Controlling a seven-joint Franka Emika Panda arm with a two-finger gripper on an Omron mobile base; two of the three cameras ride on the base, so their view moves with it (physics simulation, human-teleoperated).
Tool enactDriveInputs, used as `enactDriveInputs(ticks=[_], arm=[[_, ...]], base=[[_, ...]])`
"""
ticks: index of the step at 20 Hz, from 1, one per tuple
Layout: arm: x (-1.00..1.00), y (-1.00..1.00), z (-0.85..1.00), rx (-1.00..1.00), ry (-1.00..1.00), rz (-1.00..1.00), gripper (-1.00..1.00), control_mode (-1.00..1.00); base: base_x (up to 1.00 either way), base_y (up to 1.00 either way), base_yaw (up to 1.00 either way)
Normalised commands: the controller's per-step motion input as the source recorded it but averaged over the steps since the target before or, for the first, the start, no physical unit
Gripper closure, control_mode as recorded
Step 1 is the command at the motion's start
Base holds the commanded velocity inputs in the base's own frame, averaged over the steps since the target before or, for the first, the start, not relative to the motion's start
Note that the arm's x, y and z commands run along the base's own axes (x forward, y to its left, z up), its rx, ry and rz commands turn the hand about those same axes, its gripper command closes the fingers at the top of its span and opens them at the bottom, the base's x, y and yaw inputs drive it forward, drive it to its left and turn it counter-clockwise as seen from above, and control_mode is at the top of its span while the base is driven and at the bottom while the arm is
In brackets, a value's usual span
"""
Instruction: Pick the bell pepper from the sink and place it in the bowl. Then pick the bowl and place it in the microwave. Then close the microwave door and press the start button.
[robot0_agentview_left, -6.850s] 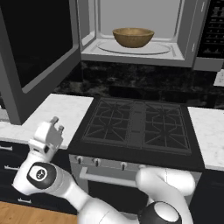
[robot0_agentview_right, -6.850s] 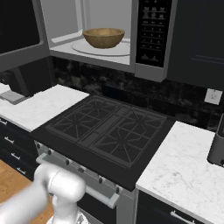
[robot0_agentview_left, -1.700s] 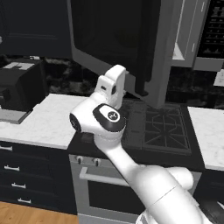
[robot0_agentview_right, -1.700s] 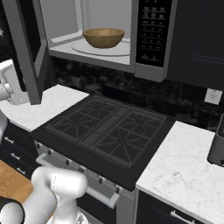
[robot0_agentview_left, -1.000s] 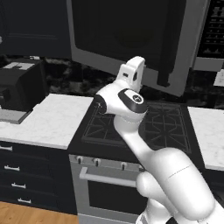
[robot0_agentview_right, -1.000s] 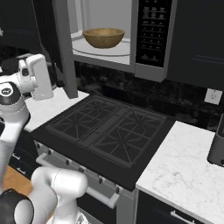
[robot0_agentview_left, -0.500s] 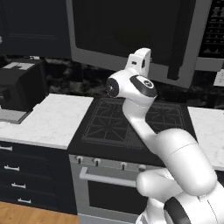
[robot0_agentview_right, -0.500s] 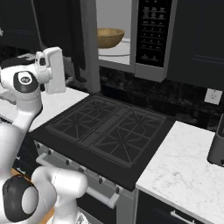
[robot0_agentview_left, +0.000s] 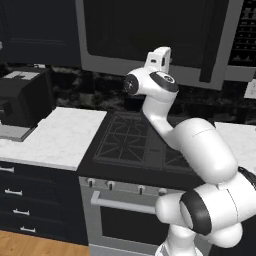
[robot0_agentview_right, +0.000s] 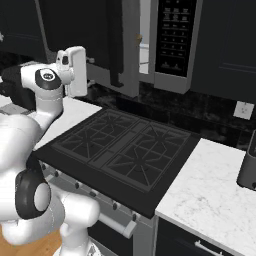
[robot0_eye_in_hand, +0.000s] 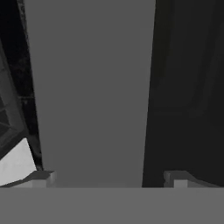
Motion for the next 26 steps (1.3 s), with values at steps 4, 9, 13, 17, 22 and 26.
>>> enactDriveInputs(ticks=[4,9,13,17,22,26], arm=[[0.63,-0.31,0.00,0.05,0.00,0.00,-1.00,-1.00],[0.47,-0.38,0.00,0.05,0.00,0.00,-1.00,-1.00],[0.60,-0.36,-0.01,0.03,-0.01,0.00,-1.00,-1.00],[0.84,-0.44,-0.09,0.02,-0.02,0.00,-1.00,-1.00],[-0.15,-0.05,-0.04,0.00,-0.16,0.01,-1.00,-1.00],[-0.81,0.06,0.35,0.00,-0.09,0.00,-1.00,-1.00]], base=[[0.00,0.00,0.00],[0.00,0.00,0.00],[0.00,0.00,0.00],[0.00,0.00,0.00],[0.00,0.00,0.00],[0.00,0.00,0.00]])
